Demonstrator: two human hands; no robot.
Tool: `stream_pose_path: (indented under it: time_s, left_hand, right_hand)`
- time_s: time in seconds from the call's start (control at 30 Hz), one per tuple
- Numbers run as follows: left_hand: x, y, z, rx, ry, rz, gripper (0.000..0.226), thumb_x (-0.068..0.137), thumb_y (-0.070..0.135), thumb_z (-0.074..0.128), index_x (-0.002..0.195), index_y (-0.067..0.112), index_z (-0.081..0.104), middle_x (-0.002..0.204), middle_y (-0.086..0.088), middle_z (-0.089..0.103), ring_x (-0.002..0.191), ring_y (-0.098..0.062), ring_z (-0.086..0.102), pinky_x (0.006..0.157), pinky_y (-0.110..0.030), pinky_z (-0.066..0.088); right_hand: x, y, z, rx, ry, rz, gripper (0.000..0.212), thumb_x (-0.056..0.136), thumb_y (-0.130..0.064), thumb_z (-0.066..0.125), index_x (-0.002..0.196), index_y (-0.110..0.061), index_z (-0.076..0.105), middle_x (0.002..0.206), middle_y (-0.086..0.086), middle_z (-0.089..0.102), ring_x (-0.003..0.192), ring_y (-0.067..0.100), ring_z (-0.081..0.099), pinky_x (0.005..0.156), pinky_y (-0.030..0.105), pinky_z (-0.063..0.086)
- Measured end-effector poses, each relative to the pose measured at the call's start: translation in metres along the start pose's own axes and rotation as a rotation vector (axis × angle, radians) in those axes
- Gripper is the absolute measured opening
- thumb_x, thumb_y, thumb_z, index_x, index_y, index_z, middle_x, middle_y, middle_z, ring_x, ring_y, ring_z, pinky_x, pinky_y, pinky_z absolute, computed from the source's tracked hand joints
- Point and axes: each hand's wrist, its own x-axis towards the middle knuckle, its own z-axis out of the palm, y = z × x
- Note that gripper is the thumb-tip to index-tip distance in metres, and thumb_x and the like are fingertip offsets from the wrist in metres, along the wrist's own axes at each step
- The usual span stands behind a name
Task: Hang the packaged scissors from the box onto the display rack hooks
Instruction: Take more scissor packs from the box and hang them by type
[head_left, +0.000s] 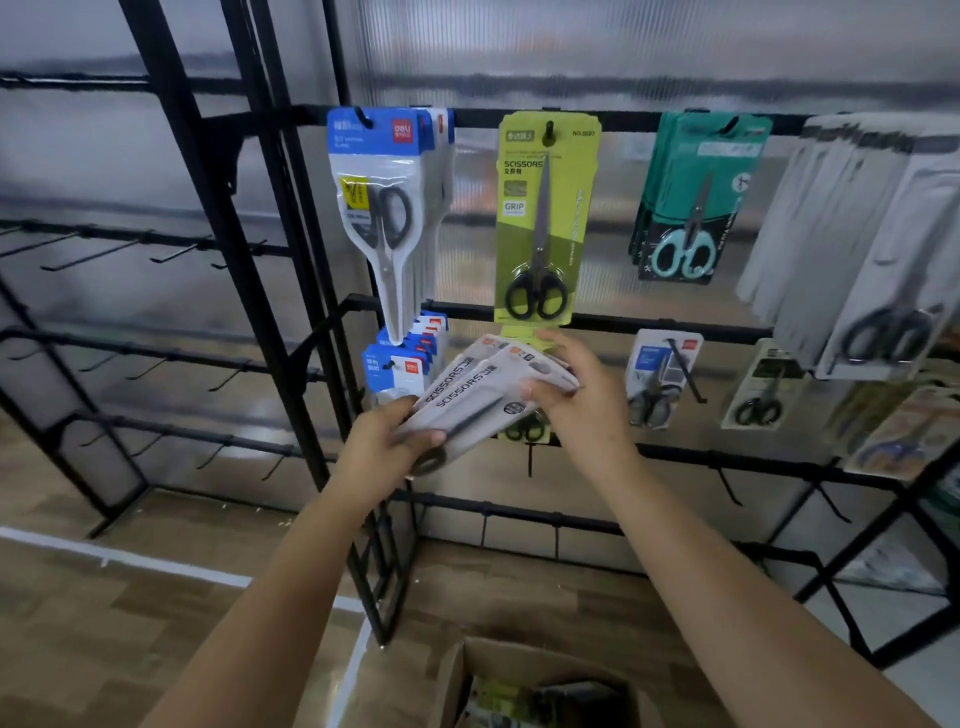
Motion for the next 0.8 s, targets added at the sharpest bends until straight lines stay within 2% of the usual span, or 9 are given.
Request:
stream_pose_path:
  time_s: [0.03, 0.1, 0.17, 0.27, 0.33, 0.47, 0.57, 0.67, 0.8]
  left_hand:
    - [0.002, 0.003, 0.008, -0.057, 0.002, -0.019, 0.021, 0.084, 0.006, 0.068, 0.101, 0.016, 0.06, 0.095, 0.0, 0.065, 0.091, -0.015, 0.06, 0.073, -0.018, 0.048]
    - [0.004, 0.01, 0.027, -0.199, 0.007, -0.051, 0.024, 0.084, -0.001, 0.065, 0.102, 0.014, 0.06, 0.097, 0.0, 0.066, 0.088, -0.01, 0.062, 0.071, -0.014, 0.049]
    - [0.006, 0.018, 0.047, -0.318, 0.032, -0.048, 0.027, 0.084, -0.005, 0.064, 0.104, 0.012, 0.061, 0.1, -0.004, 0.069, 0.086, -0.005, 0.064, 0.075, -0.014, 0.05]
    - [0.01, 0.032, 0.079, -0.51, 0.028, -0.085, 0.023, 0.084, -0.002, 0.065, 0.099, 0.016, 0.066, 0.092, 0.005, 0.074, 0.083, -0.006, 0.069, 0.072, -0.019, 0.052]
    - [0.011, 0.042, 0.098, -0.655, 0.001, -0.152, 0.023, 0.083, 0.002, 0.066, 0.093, 0.022, 0.066, 0.082, 0.01, 0.075, 0.076, -0.005, 0.07, 0.063, -0.018, 0.053]
    - [0.01, 0.062, 0.132, -0.864, -0.119, -0.235, 0.018, 0.082, 0.01, 0.067, 0.099, 0.015, 0.066, 0.086, 0.003, 0.075, 0.077, -0.012, 0.072, 0.059, -0.02, 0.054]
    - [0.013, 0.078, 0.153, -0.912, -0.211, -0.311, 0.017, 0.088, 0.02, 0.061, 0.103, 0.015, 0.064, 0.088, 0.003, 0.075, 0.083, -0.013, 0.072, 0.059, -0.018, 0.054]
    - [0.015, 0.089, 0.17, -0.878, -0.315, -0.325, 0.018, 0.094, 0.006, 0.052, 0.1, 0.015, 0.066, 0.097, -0.006, 0.074, 0.082, -0.018, 0.071, 0.064, -0.027, 0.056]
    - [0.011, 0.091, 0.185, -0.821, -0.307, -0.351, 0.023, 0.095, 0.002, 0.05, 0.099, 0.02, 0.064, 0.1, -0.006, 0.07, 0.085, -0.022, 0.066, 0.071, -0.032, 0.051]
  right_hand:
    - [-0.002, 0.002, 0.0, 0.159, 0.038, 0.072, 0.061, 0.078, -0.002, 0.07, 0.127, -0.026, 0.045, 0.107, -0.009, 0.059, 0.097, 0.011, 0.059, 0.08, 0.019, 0.049]
    - [-0.008, 0.008, -0.001, 0.35, 0.084, 0.197, 0.073, 0.074, 0.001, 0.073, 0.124, -0.03, 0.031, 0.105, -0.015, 0.05, 0.091, 0.004, 0.058, 0.073, 0.014, 0.051]
    - [-0.017, 0.021, -0.001, 0.376, 0.059, 0.316, 0.065, 0.071, 0.001, 0.076, 0.113, -0.025, 0.034, 0.098, -0.011, 0.049, 0.084, 0.004, 0.055, 0.063, 0.006, 0.046]
    - [-0.034, 0.041, -0.007, 0.302, -0.015, 0.425, 0.038, 0.071, -0.005, 0.078, 0.094, -0.018, 0.051, 0.092, -0.001, 0.06, 0.088, 0.015, 0.06, 0.071, 0.016, 0.048]
    - [-0.042, 0.049, -0.018, 0.339, 0.048, 0.44, 0.027, 0.072, -0.006, 0.077, 0.087, -0.018, 0.057, 0.086, -0.002, 0.065, 0.08, 0.012, 0.063, 0.066, 0.019, 0.049]
    - [-0.05, 0.057, -0.05, 0.332, 0.259, 0.402, 0.025, 0.077, 0.004, 0.069, 0.076, -0.02, 0.061, 0.07, -0.008, 0.066, 0.062, 0.002, 0.061, 0.057, 0.013, 0.047]
    - [-0.056, 0.061, -0.076, 0.313, 0.427, 0.442, 0.024, 0.081, 0.004, 0.065, 0.078, -0.019, 0.058, 0.072, -0.002, 0.064, 0.062, 0.006, 0.059, 0.054, 0.013, 0.047]
    - [-0.062, 0.066, -0.102, 0.318, 0.534, 0.464, 0.013, 0.084, 0.002, 0.062, 0.09, -0.009, 0.058, 0.079, 0.004, 0.063, 0.069, 0.013, 0.06, 0.063, 0.022, 0.05]
    - [-0.08, 0.078, -0.133, 0.249, 0.635, 0.466, 0.012, 0.086, 0.003, 0.06, 0.095, -0.004, 0.059, 0.078, 0.005, 0.063, 0.068, 0.013, 0.058, 0.054, 0.013, 0.044]
